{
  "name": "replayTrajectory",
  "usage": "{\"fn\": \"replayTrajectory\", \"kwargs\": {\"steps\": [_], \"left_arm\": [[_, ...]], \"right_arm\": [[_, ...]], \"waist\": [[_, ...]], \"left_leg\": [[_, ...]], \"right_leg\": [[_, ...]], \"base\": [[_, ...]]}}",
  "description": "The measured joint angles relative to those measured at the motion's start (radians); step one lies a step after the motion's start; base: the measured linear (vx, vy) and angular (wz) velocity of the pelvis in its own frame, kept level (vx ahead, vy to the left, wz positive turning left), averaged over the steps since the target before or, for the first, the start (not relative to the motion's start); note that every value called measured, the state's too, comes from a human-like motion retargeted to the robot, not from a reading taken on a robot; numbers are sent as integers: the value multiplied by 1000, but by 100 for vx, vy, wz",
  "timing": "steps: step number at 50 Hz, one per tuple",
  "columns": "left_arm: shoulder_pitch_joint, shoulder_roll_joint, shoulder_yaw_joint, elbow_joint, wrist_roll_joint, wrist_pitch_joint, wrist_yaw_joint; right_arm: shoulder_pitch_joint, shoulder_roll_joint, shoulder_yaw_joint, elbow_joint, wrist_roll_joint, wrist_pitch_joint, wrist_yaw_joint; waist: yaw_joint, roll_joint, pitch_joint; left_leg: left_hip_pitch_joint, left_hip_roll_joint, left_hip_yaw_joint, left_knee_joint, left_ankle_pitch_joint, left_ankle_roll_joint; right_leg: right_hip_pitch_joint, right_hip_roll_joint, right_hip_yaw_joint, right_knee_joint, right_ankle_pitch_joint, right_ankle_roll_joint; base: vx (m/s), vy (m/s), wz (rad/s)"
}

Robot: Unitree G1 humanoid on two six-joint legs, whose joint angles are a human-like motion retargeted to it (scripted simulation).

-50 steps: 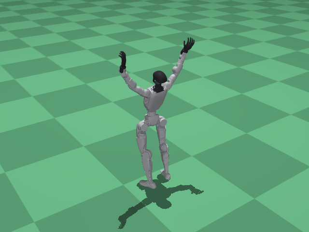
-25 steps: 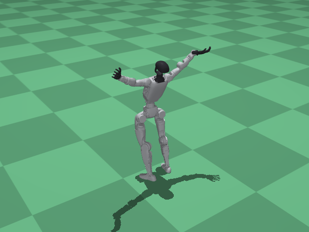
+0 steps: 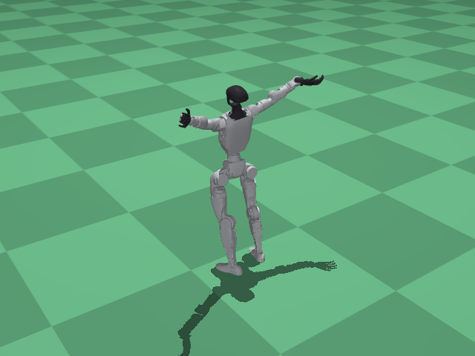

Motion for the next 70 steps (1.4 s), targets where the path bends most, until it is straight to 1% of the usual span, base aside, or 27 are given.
{"fn": "replayTrajectory", "kwargs": {"steps": [3, 5, 8, 10, 12, 16, 20, 21, 22, 23, 25, 26, 28, 29, 30, 32, 35, 40, 44, 47, 50, 55, 58, 60, 63, 67, 70], "left_arm": [[55, 0, 50, -1, 24, -52, -43], [89, 0, 88, -5, 26, -92, -88], [141, 0, 173, -14, -8, -163, -165], [183, 0, 246, -20, -54, -206, -218], [231, -30, 318, -38, -101, -240, -255], [326, -161, 429, -131, -155, -282, -298], [408, -396, 490, -336, -199, -302, -314], [398, -472, 463, -406, -206, -306, -313], [364, -550, 405, -476, -215, -312, -306], [283, -635, 289, -543, -227, -322, -288], [149, -779, 79, -634, -253, -343, -287], [136, -831, 22, -671, -264, -351, -300], [171, -920, -40, -758, -280, -357, -337], [206, -966, -56, -801, -283, -355, -362], [240, -1014, -72, -842, -284, -351, -388], [304, -1122, -109, -897, -274, -332, -450], [406, -1287, -160, -931, -230, -288, -543], [573, -1557, -196, -834, -112, -221, -634], [710, -1750, -180, -682, -64, -187, -604], [823, -1863, -164, -571, -70, -165, -559], [948, -1939, -162, -487, -86, -134, -541], [1152, -1982, -186, -425, -99, -66, -576], [1246, -1976, -183, -424, -120, -42, -590], [1289, -1970, -169, -427, -148, -40, -587], [1320, -1961, -130, -426, -193, -62, -570], [1314, -1960, -68, -406, -226, -111, -539], [1269, -1963, -30, -385, -234, -143, -510]], "right_arm": [[-60, 51, -49, -38, 33, -38, -9], [-103, 94, -51, -49, 54, -62, 2], [-197, 175, -10, -38, 83, -104, 39], [-273, 228, 38, -26, 111, -134, 69], [-325, 271, 66, -28, 133, -162, 96], [-308, 311, 66, -118, 146, -206, 125], [-175, 308, 40, -359, 136, -246, 106], [-97, 304, 2, -436, 91, -243, 93], [7, 300, -57, -522, 55, -247, 79], [163, 298, -158, -625, 37, -263, 62], [480, 308, -366, -819, 62, -313, 76], [670, 334, -509, -907, 51, -324, 92], [1052, 414, -806, -1095, 14, -336, 127], [1189, 459, -905, -1186, -2, -334, 151], [1299, 503, -978, -1274, -14, -328, 177], [1404, 582, -1017, -1423, -18, -309, 238], [1482, 684, -1010, -1623, -8, -268, 331], [1437, 809, -917, -1866, 23, -215, 489], [1368, 886, -884, -1990, 82, -209, 585], [1328, 927, -884, -2047, 156, -234, 614], [1288, 945, -886, -2068, 198, -248, 602], [1189, 933, -852, -2054, 221, -237, 507], [1109, 914, -805, -2046, 247, -239, 447], [1052, 903, -769, -2042, 269, -256, 419], [967, 892, -725, -2020, 284, -302, 403], [891, 875, -694, -1918, 224, -343, 381], [871, 862, -677, -1788, 137, -331, 330]], "waist": [[-9, 8, 11], [-14, 14, 25], [-23, 25, 58], [-25, 30, 89], [-16, 37, 130], [15, 55, 222], [50, 96, 327], [54, 109, 348], [59, 120, 364], [67, 129, 373], [85, 134, 389], [84, 125, 396], [71, 96, 410], [66, 82, 417], [63, 70, 424], [65, 55, 438], [70, 41, 453], [75, 39, 470], [86, 37, 488], [103, 25, 507], [127, 0, 529], [172, -57, 559], [202, -75, 564], [224, -80, 562], [256, -70, 553], [288, -33, 532], [297, -17, 520]], "left_leg": [[-22, 4, -6, 2, 9, -2], [-38, 7, -11, 3, 15, -7], [-61, 12, -20, 4, 25, -17], [-76, 14, -26, 3, 32, -24], [-88, 17, -32, 0, 40, -31], [-107, 21, -43, -7, 55, -39], [-115, 22, -58, -13, 66, -41], [-115, 23, -61, -14, 68, -42], [-115, 22, -65, -15, 70, -41], [-116, 20, -68, -17, 72, -37], [-125, 15, -74, -19, 77, -26], [-131, 12, -76, -19, 79, -21], [-143, 6, -80, -21, 84, -13], [-149, 3, -81, -23, 86, -9], [-155, 1, -82, -25, 87, -5], [-165, -1, -79, -31, 91, 0], [-177, 3, -71, -44, 95, 2], [-183, 28, -54, -71, 106, -8], [-180, 47, -48, -71, 108, -4], [-180, 48, -46, -42, 105, 24], [-197, 30, -39, 28, 98, 80], [-295, -18, -21, 226, 72, 181], [-363, -43, -6, 273, 63, 197], [-392, -61, 12, 240, 71, 187], [-404, -81, 64, 103, 114, 140], [-393, -87, 170, -67, 190, 41], [-394, -85, 235, -86, 213, -20]], "right_leg": [[-16, 5, -7, -8, 13, 0], [-27, 8, -11, -12, 22, 0], [-43, 13, -19, -19, 33, 0], [-53, 16, -23, -22, 41, 0], [-64, 19, -26, -25, 48, 0], [-82, 25, -31, -26, 61, 0], [-90, 26, -36, -21, 68, 0], [-91, 25, -36, -18, 69, 0], [-92, 24, -36, -16, 69, 0], [-93, 21, -37, -15, 71, 0], [-102, 15, -36, -13, 77, 0], [-107, 12, -35, -13, 79, 0], [-119, 5, -33, -13, 83, 0], [-125, 3, -32, -14, 84, 0], [-132, 1, -31, -15, 85, 0], [-144, 1, -28, -19, 87, 0], [-161, 10, -22, -26, 88, 0], [-183, 45, -12, -36, 90, 0], [-188, 68, -1, -31, 87, 0], [-184, 65, 9, -18, 78, 0], [-174, 35, 21, 2, 64, 0], [-161, -48, 23, 33, 40, 0], [-161, -79, 10, 44, 27, 0], [-161, -88, -1, 47, 20, 0], [-156, -77, -23, 47, 9, 0], [-122, -42, -57, 43, -12, 0], [-84, -34, -81, 43, -32, 0]], "base": [[-11, -5, 7], [-13, -5, 10], [-15, -5, 14], [-17, -5, 15], [-18, -5, 12], [-19, -5, 11], [-20, -3, 13], [-19, -1, 12], [-19, 0, 11], [-18, 0, 8], [-18, 0, 6], [-17, -1, 4], [-16, -2, 4], [-15, -4, 3], [-14, -5, 0], [-12, -7, -4], [-9, -10, -10], [-5, -15, -14], [1, -16, -13], [7, -10, -7], [10, -4, 3], [12, 3, 24], [12, 5, 35], [12, 4, 32], [14, 5, 27], [20, 9, 23], [25, 13, 33]]}}
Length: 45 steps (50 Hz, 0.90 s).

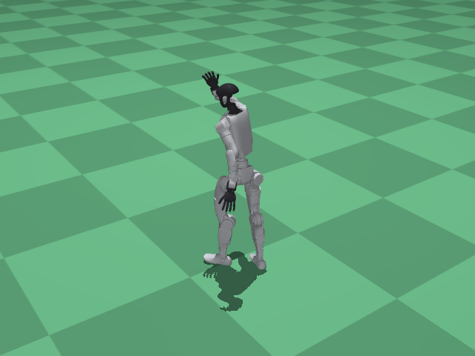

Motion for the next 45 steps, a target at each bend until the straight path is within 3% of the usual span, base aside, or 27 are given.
{"fn": "replayTrajectory", "kwargs": {"steps": [4, 9, 15, 18, 22, 25, 30, 34, 37, 40, 45], "left_arm": [[-85, -3, 17, 0, -22, -17, 20], [-174, 0, 1, -66, -57, -7, 4], [-209, -5, -34, -151, -52, -4, 0], [-215, -9, -36, -160, -33, -3, 6], [-217, -9, -30, -157, -14, -3, 25], [-214, -2, -33, -152, -8, -8, 44], [-211, 28, -56, -134, -10, -31, 61], [-207, 42, -62, -111, 6, -53, 64], [-197, 44, -53, -102, 28, -63, 68], [-213, 52, -31, -95, 46, -63, 68], [-189, 34, -18, -99, 53, -64, 63]], "right_arm": [[34, 2, 23, 131, -24, 80, -29], [116, 20, 15, 66, 72, 172, 70], [138, 61, 15, -258, 174, 71, 136], [98, 71, 29, -363, 151, 39, 128], [54, 66, 54, -384, 87, 37, 61], [25, 51, 75, -316, 42, 50, -5], [-61, 35, 110, -122, 22, 38, -73], [-119, 35, 138, -54, 41, 12, -94], [-120, 37, 147, -114, 58, -10, -75], [-96, 38, 138, -241, 89, -31, -2], [-50, 13, 119, -339, 150, -44, 103]], "waist": [[-9, 2, -9], [-38, 3, -18], [-91, 30, -31], [-122, 36, -40], [-161, 42, -47], [-185, 48, -49], [-218, 48, -44], [-242, 25, -16], [-245, 11, 4], [-229, 16, 13], [-207, 25, -8]], "left_leg": [[25, -17, 3, 0, 8, -16], [68, -14, -66, 0, -12, 10], [127, 12, -140, 1, -50, 35], [148, 17, -172, 3, -64, 41], [171, 23, -214, 6, -79, 41], [180, 31, -242, 16, -93, 40], [185, 34, -290, 32, -114, 34], [217, 2, -338, 39, -136, 14], [249, -6, -369, 40, -150, -6], [263, 43, -388, 30, -146, -32], [271, 66, -414, 48, -169, -17]], "right_leg": [[46, -17, -31, 24, -31, -9], [56, -24, -63, 130, -45, -81], [-36, -52, -66, 462, 30, -199], [-123, -75, -37, 651, 88, -215], [-210, -88, 4, 769, 108, -205], [-248, -89, 24, 727, 81, -208], [-252, -63, 80, 405, 81, -190], [-198, -50, 207, 77, 175, -86], [-167, -37, 295, -59, 242, 0], [-155, 34, 310, -109, 284, 0], [-125, 46, 264, -106, 261, 0]], "base": [[29, 15, 41], [29, 10, 41], [29, 11, 44], [26, 9, 48], [23, 5, 50], [20, 1, 48], [18, -4, 55], [20, -10, 73], [22, -24, 60], [21, -40, 37], [23, -17, 30]]}}
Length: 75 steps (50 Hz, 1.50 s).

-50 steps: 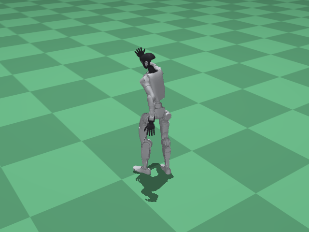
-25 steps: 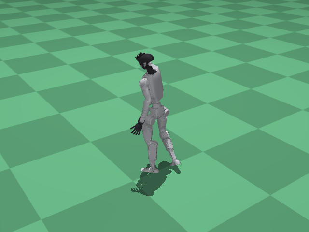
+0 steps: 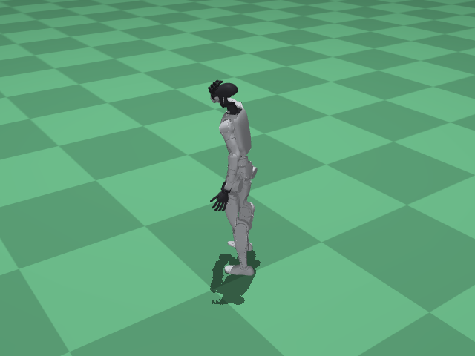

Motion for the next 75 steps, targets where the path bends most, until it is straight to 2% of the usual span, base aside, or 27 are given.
{"fn": "replayTrajectory", "kwargs": {"steps": [6, 10, 13, 18, 22, 26, 30, 35, 38, 40, 44, 47, 50, 52, 55, 59, 62, 65, 67, 71, 75], "left_arm": [[44, -24, -31, -2, 5, 17, -7], [57, -38, -56, 8, -6, 28, -20], [62, -52, -72, 13, -10, 39, -21], [69, -62, -90, 0, -3, 62, -30], [65, -61, -73, -43, 1, 71, -46], [40, -74, -12, -123, -12, 57, -33], [-12, -98, 51, -245, -37, 22, 2], [-119, -92, 41, -457, -39, -27, 40], [-214, -60, -30, -595, -35, -55, 49], [-302, -22, -98, -687, -39, -71, 55], [-554, 94, -270, -856, -31, -98, 66], [-800, 196, -409, -960, 36, -121, 76], [-1085, 289, -550, -1027, 171, -138, 92], [-1285, 338, -644, -1044, 279, -139, 104], [-1580, 393, -792, -1041, 432, -130, 123], [-1953, 440, -1017, -981, 599, -122, 173], [-2180, 472, -1185, -934, 693, -122, 219], [-2365, 503, -1331, -881, 770, -123, 271], [-2469, 520, -1437, -840, 807, -125, 304], [-2541, 536, -1471, -742, 851, -139, 316], [-2580, 541, -1471, -603, 858, -139, 313]], "right_arm": [[0, -68, -21, 242, -63, 39, -144], [-23, -93, -12, 376, -26, 74, -158], [-15, -99, -4, 329, 1, 64, -134], [23, -78, -1, 79, 37, 16, -53], [51, -54, -20, -50, 54, 14, 10], [139, -39, -73, -45, -16, 30, 0], [306, -23, -154, 40, -164, 89, -25], [582, 25, -240, 204, -499, 267, -16], [707, 75, -227, 333, -662, 349, 25], [764, 125, -199, 422, -673, 380, 48], [801, 239, -134, 553, -423, 412, 93], [760, 286, -92, 588, -228, 393, 96], [644, 276, -40, 584, -246, 350, 81], [525, 241, 6, 580, -404, 336, 61], [306, 170, 101, 587, -759, 345, 15], [-44, 93, 296, 632, -1275, 382, -96], [-285, 75, 461, 684, -1531, 405, -193], [-490, 85, 619, 757, -1659, 415, -265], [-550, 92, 624, 811, -1716, 408, -277], [-601, 89, 624, 942, -1820, 403, -285], [-624, 74, 624, 1096, -1882, 423, -305]], "waist": [[13, 10, -43], [22, 19, -64], [30, 24, -72], [45, 16, -74], [54, -6, -63], [58, -23, -40], [55, -21, -11], [52, 0, 33], [51, 18, 50], [50, 24, 56], [48, 23, 46], [45, 22, 23], [42, 25, -11], [37, 30, -37], [29, 40, -78], [19, 60, -125], [6, 87, -160], [-11, 115, -184], [-47, 104, -200], [-89, 98, -254], [-112, 88, -311]], "left_leg": [[-5, 15, -40, 42, -28, 44], [-15, 44, -67, 74, -37, 53], [-28, 61, -86, 100, -36, 64], [-61, 66, -72, 155, -9, 98], [-97, 45, 11, 214, 18, 139], [-129, 19, 146, 245, 23, 174], [-142, -3, 289, 193, 21, 176], [-133, -35, 407, 32, 67, 134], [-134, -47, 417, -27, 91, 114], [-138, -52, 409, -44, 97, 112], [-150, -51, 404, -45, 96, 116], [-153, -44, 413, -46, 107, 108], [-153, -36, 406, -47, 128, 95], [-148, -37, 382, -48, 138, 90], [-136, -39, 331, -48, 142, 90], [-115, -35, 266, -48, 130, 94], [-90, -24, 227, -48, 115, 90], [-66, -13, 192, -32, 94, 79], [-53, -13, 168, -16, 78, 68], [-36, -23, 116, 2, 57, 42], [-23, -31, 76, 6, 41, 17]], "right_leg": [[28, -5, -51, 29, -63, 0], [39, 16, -77, 48, -90, 0], [42, 27, -95, 66, -108, 0], [40, 20, -124, 101, -136, 0], [36, -17, -148, 126, -157, 0], [33, -59, -178, 142, -172, 0], [28, -81, -216, 151, -182, 0], [32, -78, -270, 165, -198, 0], [40, -77, -303, 169, -208, 0], [44, -78, -326, 169, -212, 0], [50, -81, -378, 157, -214, 0], [61, -78, -420, 144, -210, 0], [79, -73, -463, 138, -205, 0], [96, -77, -490, 146, -207, 0], [119, -90, -530, 180, -218, -12], [126, -119, -577, 290, -233, -63], [112, -155, -602, 427, -221, -118], [75, -207, -591, 607, -177, -166], [37, -239, -544, 720, -139, -172], [-39, -239, -394, 811, -119, -119], [-48, -186, -272, 659, -184, -49]], "base": [[23, -13, 36], [20, -21, 35], [17, -21, 35], [13, -19, 40], [9, -11, 52], [5, -7, 57], [0, -4, 55], [-1, 1, 49], [-1, 5, 50], [-1, 3, 55], [-1, 0, 63], [3, 1, 68], [7, 4, 70], [13, 10, 74], [17, 13, 73], [19, 14, 66], [21, 17, 60], [21, 17, 62], [21, 14, 69], [20, 9, 74], [18, 3, 60]]}}
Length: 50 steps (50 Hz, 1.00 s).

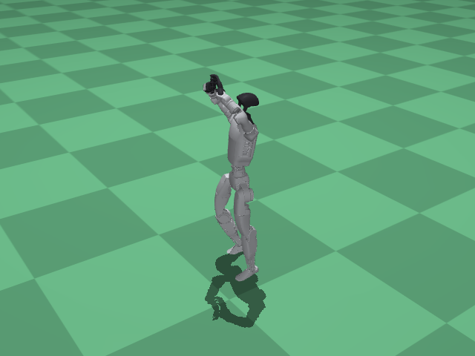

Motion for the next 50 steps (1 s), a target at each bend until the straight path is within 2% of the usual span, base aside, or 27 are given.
{"fn": "replayTrajectory", "kwargs": {"steps": [5, 8, 14, 20, 28, 36, 44, 50], "left_arm": [[-34, -10, 0, 216, 84, 18, 1], [-42, -7, 0, 341, 182, 39, 20], [-45, 49, 0, 556, 345, 80, 66], [-57, 125, 0, 724, 428, 116, 83], [-71, 259, 0, 853, 474, 159, 83], [-29, 466, 0, 898, 380, 200, 120], [-27, 609, 0, 916, 153, 202, 195], [-65, 688, 0, 954, -54, 178, 214]], "right_arm": [[4, -43, 0, 193, -6, 9, -17], [9, -79, 0, 295, 22, 1, -30], [-11, -132, 0, 489, 101, -18, -64], [-33, -193, 0, 670, 129, -34, -50], [-61, -347, 0, 844, 163, -17, -37], [-86, -493, 0, 886, 311, -4, -76], [9, -740, 0, 899, 462, -5, -126], [2, -863, -1, 886, 666, -88, -131]], "waist": [[14, -50, -72], [46, -76, -118], [99, -89, -203], [104, -92, -271], [94, -96, -292], [95, -76, -299], [101, -126, -299], [95, -145, -299]], "left_leg": [[25, -28, -18, -7, -19, -14], [35, -24, -11, -7, -27, -17], [42, 12, 17, 12, -45, -16], [50, 53, 41, 27, -54, -32], [98, 48, 37, 25, -67, -33], [147, 58, 37, 27, -79, -32], [176, 59, 39, 28, -87, -21], [192, 57, 37, 22, -90, -16]], "right_leg": [[69, 28, 74, -324, -14, 49], [100, 50, 95, -423, 5, 49], [137, 94, 96, -480, 9, 49], [155, 141, 92, -505, -5, 49], [213, 137, 80, -514, -37, 49], [275, 148, 69, -526, -68, 49], [307, 143, 61, -523, -89, 49], [324, 140, 53, -523, -102, 49]], "base": [[18, -5, 27], [17, -14, -12], [16, -14, -27], [14, -14, -17], [13, -2, 7], [13, -5, 3], [12, -3, 4], [10, -2, 5]]}}
